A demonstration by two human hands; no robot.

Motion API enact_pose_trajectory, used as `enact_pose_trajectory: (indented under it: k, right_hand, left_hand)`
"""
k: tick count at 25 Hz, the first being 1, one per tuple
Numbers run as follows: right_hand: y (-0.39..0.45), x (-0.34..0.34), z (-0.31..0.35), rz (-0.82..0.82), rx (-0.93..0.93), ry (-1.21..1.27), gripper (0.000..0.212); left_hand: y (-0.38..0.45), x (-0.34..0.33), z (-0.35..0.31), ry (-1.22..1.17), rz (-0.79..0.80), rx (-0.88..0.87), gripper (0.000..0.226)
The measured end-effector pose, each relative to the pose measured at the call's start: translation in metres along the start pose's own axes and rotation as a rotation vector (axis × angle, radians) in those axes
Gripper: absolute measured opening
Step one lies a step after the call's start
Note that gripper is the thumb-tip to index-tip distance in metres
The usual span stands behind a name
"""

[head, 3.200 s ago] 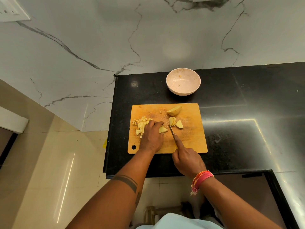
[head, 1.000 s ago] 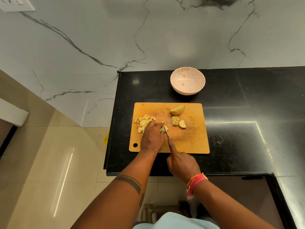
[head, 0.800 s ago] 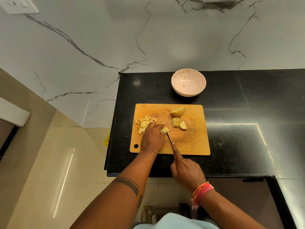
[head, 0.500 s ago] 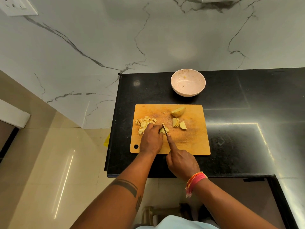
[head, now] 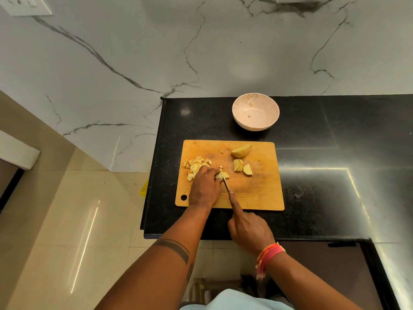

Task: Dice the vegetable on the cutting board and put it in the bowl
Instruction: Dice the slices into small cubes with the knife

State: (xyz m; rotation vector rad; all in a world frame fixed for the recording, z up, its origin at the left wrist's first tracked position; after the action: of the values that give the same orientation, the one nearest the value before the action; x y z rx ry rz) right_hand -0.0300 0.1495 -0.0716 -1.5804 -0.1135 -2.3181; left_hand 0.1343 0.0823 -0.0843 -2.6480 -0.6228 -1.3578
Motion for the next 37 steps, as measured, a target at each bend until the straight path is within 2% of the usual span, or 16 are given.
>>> enact_pose_trajectory:
  k: [8,15,22,27,31,34,37]
  right_hand:
    - [0.013,0.008,0.007,-0.069,0.018,0.038,0.073]
    - [0.033,-0.001,0.014,-0.029,0.029,-0.01,0.073]
    - [0.014,0.002,0.008,0.012,0.026,-0.018,0.075]
    - [-0.002,0.009,-0.001,-0.036,0.015,0.027,0.074]
    - [0.001,0.014,-0.007,-0.103,-0.063,0.062,0.073]
    - [0.008,0.008,0.002,-0.073,-0.111,0.065,0.073]
    - [0.016,-0.002,0.019,-0.023,-0.063,0.065,0.075]
  left_hand:
    - [-0.002,0.005,0.008,-0.087,0.011,0.018,0.036]
    - [-0.001,0.003,0.002,-0.029,-0.035,0.077,0.03]
    - [-0.003,0.003,-0.008,0.02,-0.042,0.131,0.028]
    - [-0.003,0.007,-0.014,0.004,-0.08,0.187,0.027]
    - [-0.005,0.012,-0.016,-0.018,-0.12,0.198,0.024]
    - [-0.013,0.016,-0.01,-0.052,-0.139,0.185,0.023]
    - [-0.018,0.021,-0.001,-0.102,-0.149,0.158,0.02]
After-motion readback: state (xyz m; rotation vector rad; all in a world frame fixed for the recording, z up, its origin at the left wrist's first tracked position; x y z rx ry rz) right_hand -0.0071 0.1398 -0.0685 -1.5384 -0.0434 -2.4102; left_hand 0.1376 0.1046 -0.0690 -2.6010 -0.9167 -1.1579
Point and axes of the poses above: each hand's wrist, its own y-axis towards the middle knuckle, its own x-axis out of the back of the hand, z = x × y, the point moved 1 cm from there along y, towards the middle knuckle, and after that the axes turned 14 degrees about -z, right-handed, at the moved point
